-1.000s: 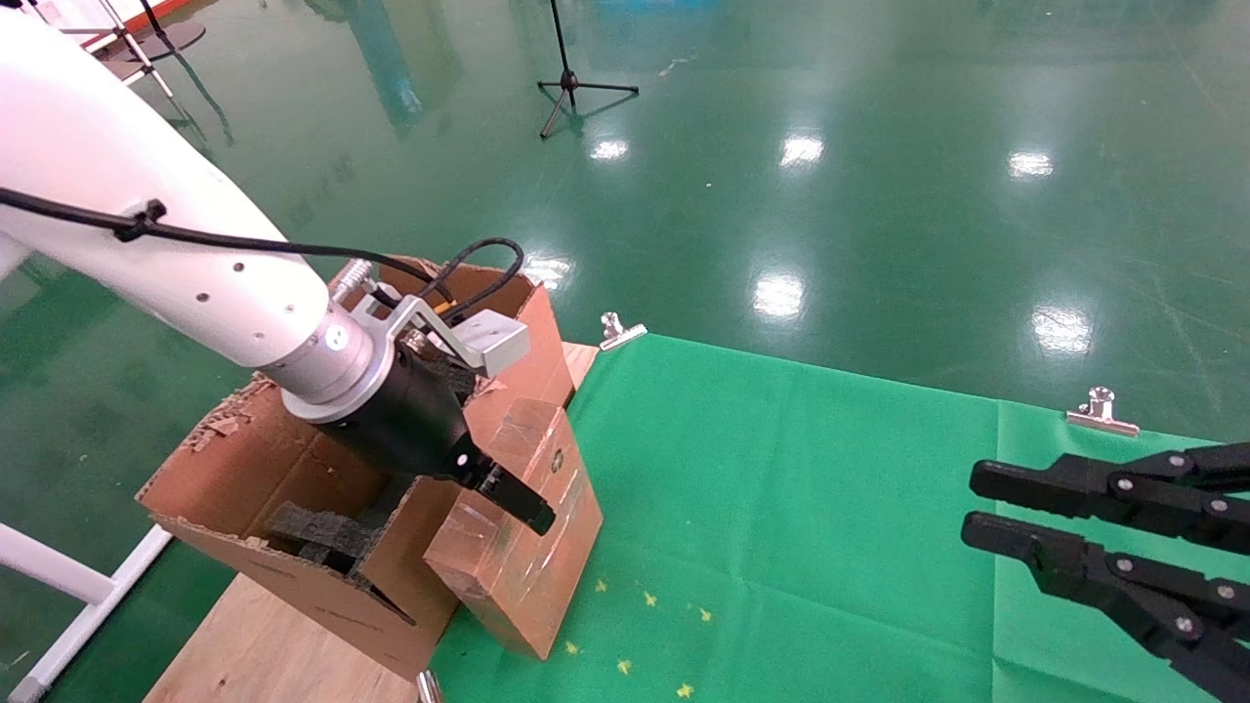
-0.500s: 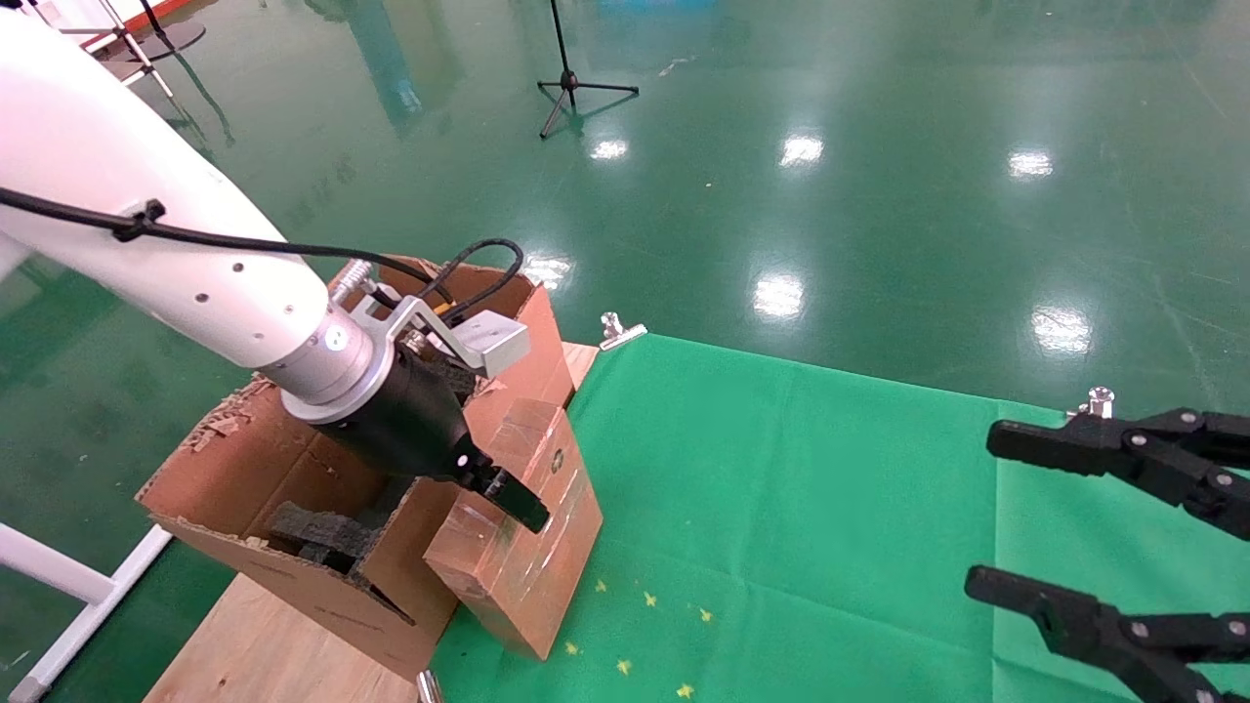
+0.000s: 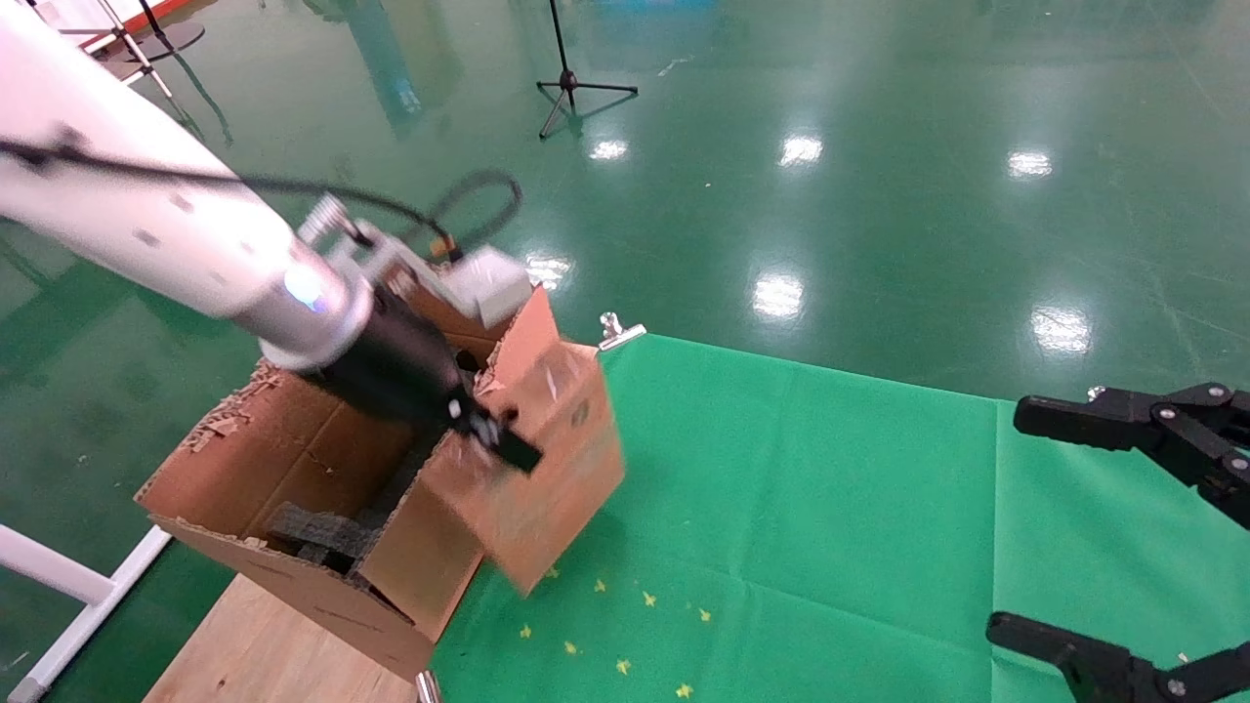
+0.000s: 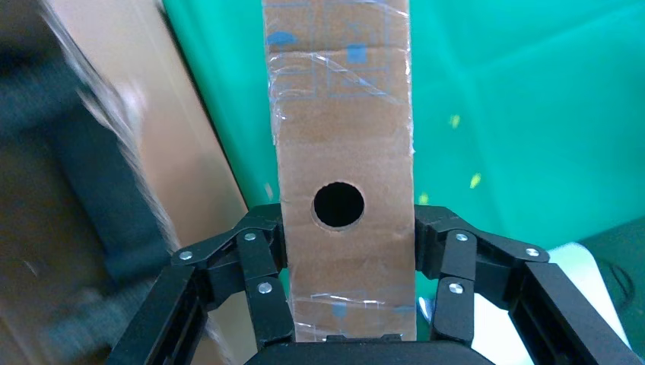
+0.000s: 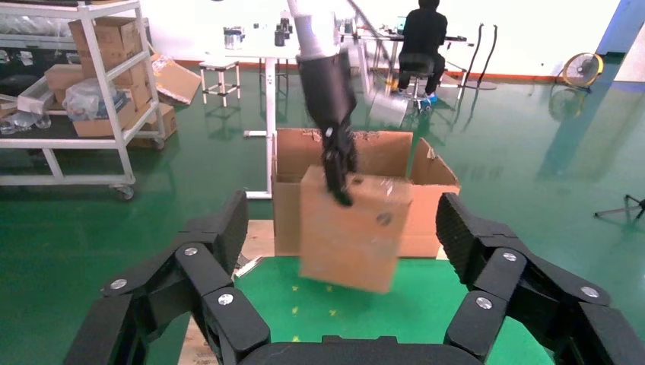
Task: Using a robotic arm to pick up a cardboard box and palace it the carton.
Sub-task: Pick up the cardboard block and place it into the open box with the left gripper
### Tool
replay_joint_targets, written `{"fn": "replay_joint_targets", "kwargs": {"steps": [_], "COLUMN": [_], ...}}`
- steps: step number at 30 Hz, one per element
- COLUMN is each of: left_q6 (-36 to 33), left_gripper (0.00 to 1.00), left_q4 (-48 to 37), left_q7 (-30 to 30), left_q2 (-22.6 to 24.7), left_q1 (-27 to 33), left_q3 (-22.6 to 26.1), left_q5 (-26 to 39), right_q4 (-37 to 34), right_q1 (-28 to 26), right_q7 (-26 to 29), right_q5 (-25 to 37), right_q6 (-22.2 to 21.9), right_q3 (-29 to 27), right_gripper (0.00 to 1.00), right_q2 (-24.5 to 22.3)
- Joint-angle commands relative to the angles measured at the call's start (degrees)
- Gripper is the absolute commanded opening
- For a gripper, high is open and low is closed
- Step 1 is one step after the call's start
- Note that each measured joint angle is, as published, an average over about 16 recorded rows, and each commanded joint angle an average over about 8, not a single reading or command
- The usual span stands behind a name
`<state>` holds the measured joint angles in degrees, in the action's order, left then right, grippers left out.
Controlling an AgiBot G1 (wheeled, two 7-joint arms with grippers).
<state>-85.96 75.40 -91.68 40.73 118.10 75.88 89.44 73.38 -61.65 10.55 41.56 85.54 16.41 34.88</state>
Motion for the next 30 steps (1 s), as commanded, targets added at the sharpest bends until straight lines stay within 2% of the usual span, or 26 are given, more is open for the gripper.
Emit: {"fn": "replay_joint_targets", "kwargs": {"steps": [1,9,16,21,30], "left_q6": [0.5,-0.2,-2.9,-3.5,1.5], "left_gripper": [0.0,0.0,0.0,0.0,0.0], "left_q4": [0.1,-9.1,-18.9,-24.6,-34.5], "left_q7": [2.6,18.9,31.8,37.3,41.1], "left_q2": [-0.9,-7.2,-9.9,-11.4,-12.0], "left_q1": [1.1,10.9,17.2,15.5,7.4], "left_q3": [-0.9,-7.2,-6.6,-3.6,-1.7], "left_q5": [-0.7,-3.4,4.4,7.7,5.2], "right_q4": [0.0,0.0,0.0,0.0,0.0], "right_q1": [0.0,0.0,0.0,0.0,0.0], "right_q7": [0.0,0.0,0.0,0.0,-0.1], "right_q5": [0.0,0.0,0.0,-0.1,-0.1], "right_q6": [0.0,0.0,0.0,0.0,0.0], "right_q3": [0.0,0.0,0.1,0.1,0.1], "right_gripper": [1.0,1.0,1.0,1.0,1.0], "right_q2": [0.0,0.0,0.0,0.0,0.0]}}
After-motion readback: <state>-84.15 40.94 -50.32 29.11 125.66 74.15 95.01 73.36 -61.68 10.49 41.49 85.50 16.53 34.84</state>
